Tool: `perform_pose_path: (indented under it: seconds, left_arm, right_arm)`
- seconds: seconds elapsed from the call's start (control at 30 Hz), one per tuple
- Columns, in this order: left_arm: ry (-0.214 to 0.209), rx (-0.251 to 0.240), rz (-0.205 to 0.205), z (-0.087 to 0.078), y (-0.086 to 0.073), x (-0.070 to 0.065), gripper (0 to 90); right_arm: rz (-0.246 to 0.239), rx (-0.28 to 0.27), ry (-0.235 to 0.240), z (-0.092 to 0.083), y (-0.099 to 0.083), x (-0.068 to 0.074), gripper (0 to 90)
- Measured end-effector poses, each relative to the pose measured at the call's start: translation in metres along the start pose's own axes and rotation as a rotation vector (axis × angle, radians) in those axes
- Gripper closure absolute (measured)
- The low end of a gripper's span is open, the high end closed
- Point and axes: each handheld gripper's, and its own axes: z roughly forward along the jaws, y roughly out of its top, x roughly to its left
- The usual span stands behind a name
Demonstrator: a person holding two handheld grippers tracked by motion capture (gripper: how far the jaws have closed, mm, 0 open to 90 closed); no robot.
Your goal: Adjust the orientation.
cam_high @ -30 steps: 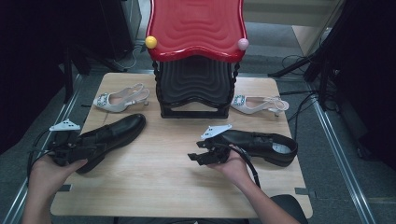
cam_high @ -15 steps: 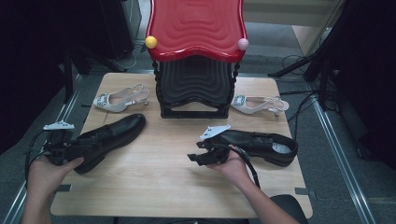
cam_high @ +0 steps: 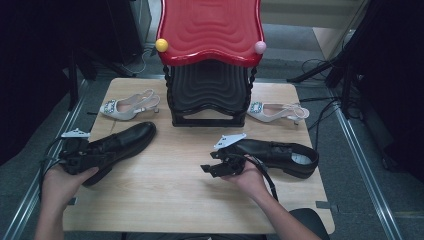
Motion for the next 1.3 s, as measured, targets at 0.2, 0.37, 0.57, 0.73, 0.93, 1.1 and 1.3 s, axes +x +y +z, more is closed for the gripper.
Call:
perform_pose_path:
  seconds: [0.2, 0.37, 0.57, 0.73, 0.93, 1.1, 1.3]
  left_arm:
    - [0.031, 0.010, -0.006, 0.024, 0.009, -0.005, 58.6]
    - [-0.046, -0.008, -0.039, 0.022, 0.011, -0.001, 73.0]
    - [-0.078, 0.012, -0.043, 0.020, 0.015, 0.000, 79.6]
    - [-0.113, 0.013, -0.014, 0.014, 0.020, -0.011, 79.6]
    - [-0.160, -0.009, 0.034, 0.011, 0.030, -0.032, 79.3]
    - [-0.178, -0.006, 0.075, 0.015, 0.039, -0.050, 78.8]
    - [-0.201, 0.012, 0.124, 0.024, 0.048, -0.070, 78.8]
  right_arm:
    - [0.004, 0.001, -0.004, 0.000, -0.001, 0.000, 38.9]
    - [0.007, 0.000, -0.011, -0.003, -0.003, 0.000, 38.8]
    - [0.020, -0.001, -0.015, -0.006, -0.006, 0.000, 38.7]
    - [0.030, -0.003, -0.019, -0.008, -0.007, -0.003, 38.7]
    - [0.035, 0.002, -0.022, -0.009, -0.008, -0.002, 38.6]
    - [0.042, 0.006, -0.025, -0.012, -0.011, -0.004, 38.3]
    - [0.067, 0.000, -0.038, -0.018, -0.017, -0.006, 38.3]
